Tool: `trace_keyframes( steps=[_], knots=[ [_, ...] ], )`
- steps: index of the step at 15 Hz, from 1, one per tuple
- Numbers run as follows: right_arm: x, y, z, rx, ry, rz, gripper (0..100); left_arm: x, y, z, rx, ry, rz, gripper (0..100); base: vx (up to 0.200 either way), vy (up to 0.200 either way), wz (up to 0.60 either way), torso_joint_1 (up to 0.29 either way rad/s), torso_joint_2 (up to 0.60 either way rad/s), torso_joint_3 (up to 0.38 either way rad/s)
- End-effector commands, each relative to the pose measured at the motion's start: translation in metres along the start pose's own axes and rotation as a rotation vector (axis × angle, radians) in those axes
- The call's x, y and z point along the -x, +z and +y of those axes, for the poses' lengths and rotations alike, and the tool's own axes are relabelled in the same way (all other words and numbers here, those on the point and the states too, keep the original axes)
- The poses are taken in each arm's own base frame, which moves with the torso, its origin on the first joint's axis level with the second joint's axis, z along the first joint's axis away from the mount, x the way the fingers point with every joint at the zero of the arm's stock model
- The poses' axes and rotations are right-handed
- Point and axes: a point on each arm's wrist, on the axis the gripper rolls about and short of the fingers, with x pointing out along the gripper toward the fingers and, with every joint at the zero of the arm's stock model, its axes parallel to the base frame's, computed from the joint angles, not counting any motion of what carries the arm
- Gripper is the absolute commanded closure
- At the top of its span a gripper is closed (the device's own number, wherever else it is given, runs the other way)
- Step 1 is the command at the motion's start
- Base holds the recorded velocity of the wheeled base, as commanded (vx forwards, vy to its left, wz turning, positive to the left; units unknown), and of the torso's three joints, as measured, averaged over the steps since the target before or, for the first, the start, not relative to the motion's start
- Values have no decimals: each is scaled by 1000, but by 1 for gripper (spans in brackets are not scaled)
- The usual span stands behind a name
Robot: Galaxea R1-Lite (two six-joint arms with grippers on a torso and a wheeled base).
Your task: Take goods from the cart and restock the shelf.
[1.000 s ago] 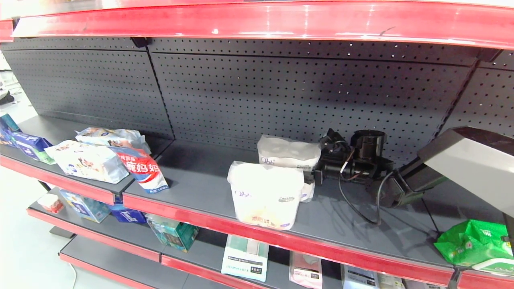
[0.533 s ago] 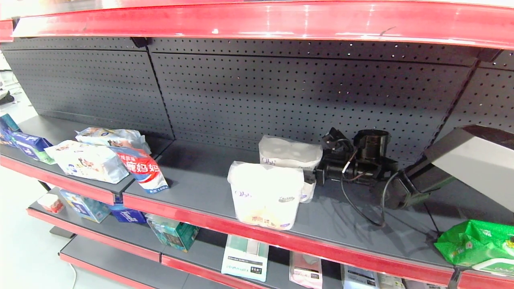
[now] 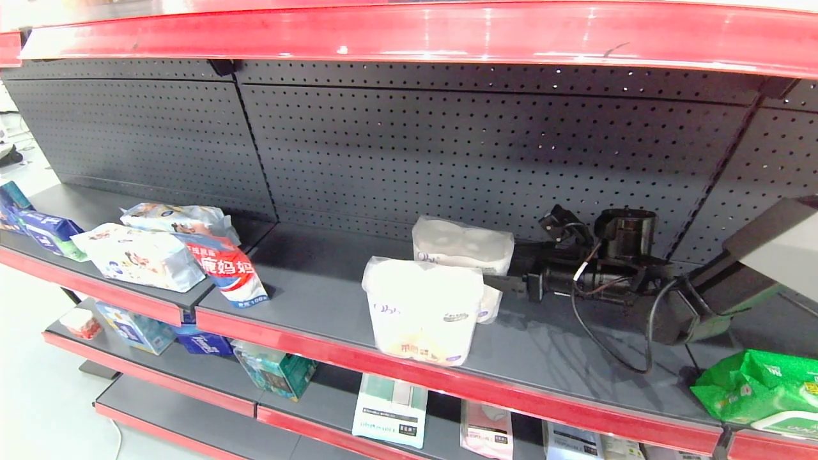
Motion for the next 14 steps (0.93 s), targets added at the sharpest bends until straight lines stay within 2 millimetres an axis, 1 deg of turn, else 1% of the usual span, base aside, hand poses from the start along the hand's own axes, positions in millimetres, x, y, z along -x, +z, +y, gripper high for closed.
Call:
trace_keyframes(
  steps=[1, 3, 4, 5, 7, 9, 13, 14],
  knots=[
    [17, 6, 5, -1, -30, 2, 0, 0, 0, 0, 0, 0, 0, 0, 0, 0, 0, 0, 0, 0],
    [37, 2, 12, -22, -86, 32, 0, 0, 0, 0, 0, -1, -1, 0, 0, 0, 0, 0, 0, 0],
    [41, 2, 14, -26, -90, 35, 0, 0, 0, 0, 0, -3, 0, 0, 0, 0, 0, 0, 0, 0],
    [52, 5, 20, -28, -100, 35, 0, 0, 0, 0, 0, -4, 0, 0, 0, 0, 0, 0, 0, 0],
    [62, 9, 27, -26, -160, 43, 0, 0, 0, 0, 0, -4, -1, 0, 0, 0, 0, 0, 0, 0],
    [72, 11, 34, -31, -186, 47, 0, 0, 0, 0, 0, -4, -1, 0, 0, 0, 0, 0, 0, 0],
    [96, 15, 52, -32, -291, 64, 0, 0, 0, 0, 0, -4, -1, 0, 0, 0, 0, 0, 0, 0],
    [109, 18, 63, -34, -337, 59, 0, 0, 0, 0, 0, -4, 0, 0, 0, 0, 0, 0, 0, 0]
  ],
)
